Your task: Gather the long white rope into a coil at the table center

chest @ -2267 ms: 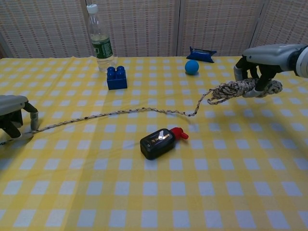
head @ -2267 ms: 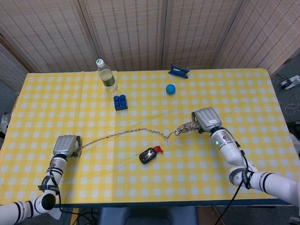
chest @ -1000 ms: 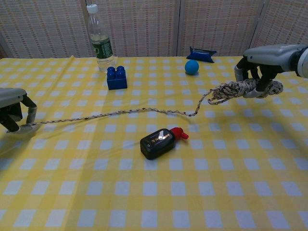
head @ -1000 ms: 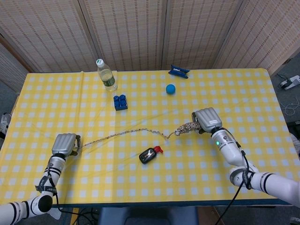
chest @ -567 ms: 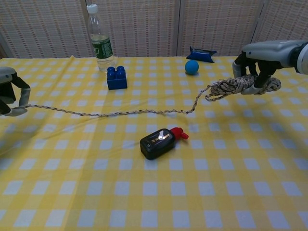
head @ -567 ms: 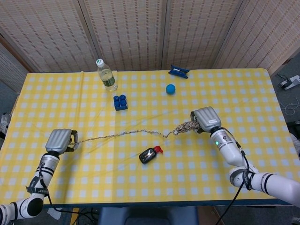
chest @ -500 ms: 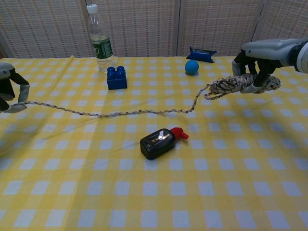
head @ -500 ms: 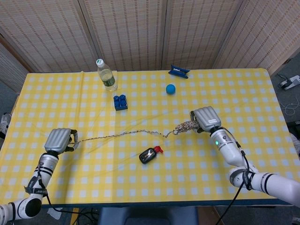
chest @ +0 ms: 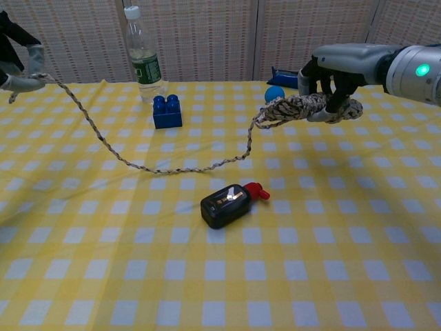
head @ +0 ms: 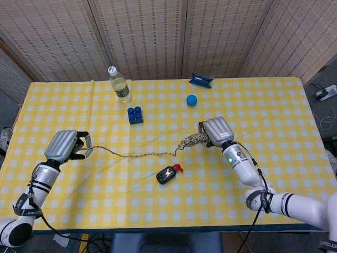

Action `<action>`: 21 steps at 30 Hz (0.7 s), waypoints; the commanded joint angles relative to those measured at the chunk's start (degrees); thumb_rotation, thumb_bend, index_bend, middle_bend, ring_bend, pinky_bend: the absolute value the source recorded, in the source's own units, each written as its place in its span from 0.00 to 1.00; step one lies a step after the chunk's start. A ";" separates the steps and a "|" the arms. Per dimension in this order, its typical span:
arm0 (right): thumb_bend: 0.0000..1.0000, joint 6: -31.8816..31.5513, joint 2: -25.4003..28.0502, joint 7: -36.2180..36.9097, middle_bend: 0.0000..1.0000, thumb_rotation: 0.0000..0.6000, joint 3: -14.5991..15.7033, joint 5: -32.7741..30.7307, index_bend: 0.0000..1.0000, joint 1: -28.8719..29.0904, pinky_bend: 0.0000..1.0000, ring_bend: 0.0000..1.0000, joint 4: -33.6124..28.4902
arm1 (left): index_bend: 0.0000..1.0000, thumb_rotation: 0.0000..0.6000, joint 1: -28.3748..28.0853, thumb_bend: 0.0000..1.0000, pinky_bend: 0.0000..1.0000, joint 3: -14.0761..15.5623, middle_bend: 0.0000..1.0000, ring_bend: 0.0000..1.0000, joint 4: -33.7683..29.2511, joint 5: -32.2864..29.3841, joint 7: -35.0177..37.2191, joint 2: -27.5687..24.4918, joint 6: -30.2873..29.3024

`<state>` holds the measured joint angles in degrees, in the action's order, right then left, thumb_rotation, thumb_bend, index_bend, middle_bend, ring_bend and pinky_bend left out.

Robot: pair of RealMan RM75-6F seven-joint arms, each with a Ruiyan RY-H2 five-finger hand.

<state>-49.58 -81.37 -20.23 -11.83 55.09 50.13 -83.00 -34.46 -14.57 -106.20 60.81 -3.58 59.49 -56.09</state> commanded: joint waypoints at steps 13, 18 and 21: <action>0.54 -9.13 -13.28 -4.41 0.64 1.00 -8.15 -0.33 0.72 6.92 0.59 0.57 3.27 | 0.78 1.00 -6.45 0.37 1.00 -9.04 1.00 1.00 -8.96 -0.97 14.54 -8.80 9.51; 0.55 -11.50 -17.21 -3.74 0.64 1.00 -10.05 0.86 0.73 8.65 0.59 0.58 5.48 | 0.78 1.00 -9.36 0.37 1.00 -11.68 1.00 1.00 -10.30 -4.72 19.25 -9.49 13.04; 0.55 -11.88 -18.75 -2.90 0.64 1.00 -10.59 1.71 0.74 9.41 0.59 0.58 6.49 | 0.78 1.00 -11.05 0.37 1.00 -12.85 1.00 1.00 -9.84 -6.78 21.63 -9.43 15.13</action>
<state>-61.20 -99.72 -23.47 -22.12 56.45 59.19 -76.87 -44.48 -26.57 -116.12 55.14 16.90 50.16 -42.07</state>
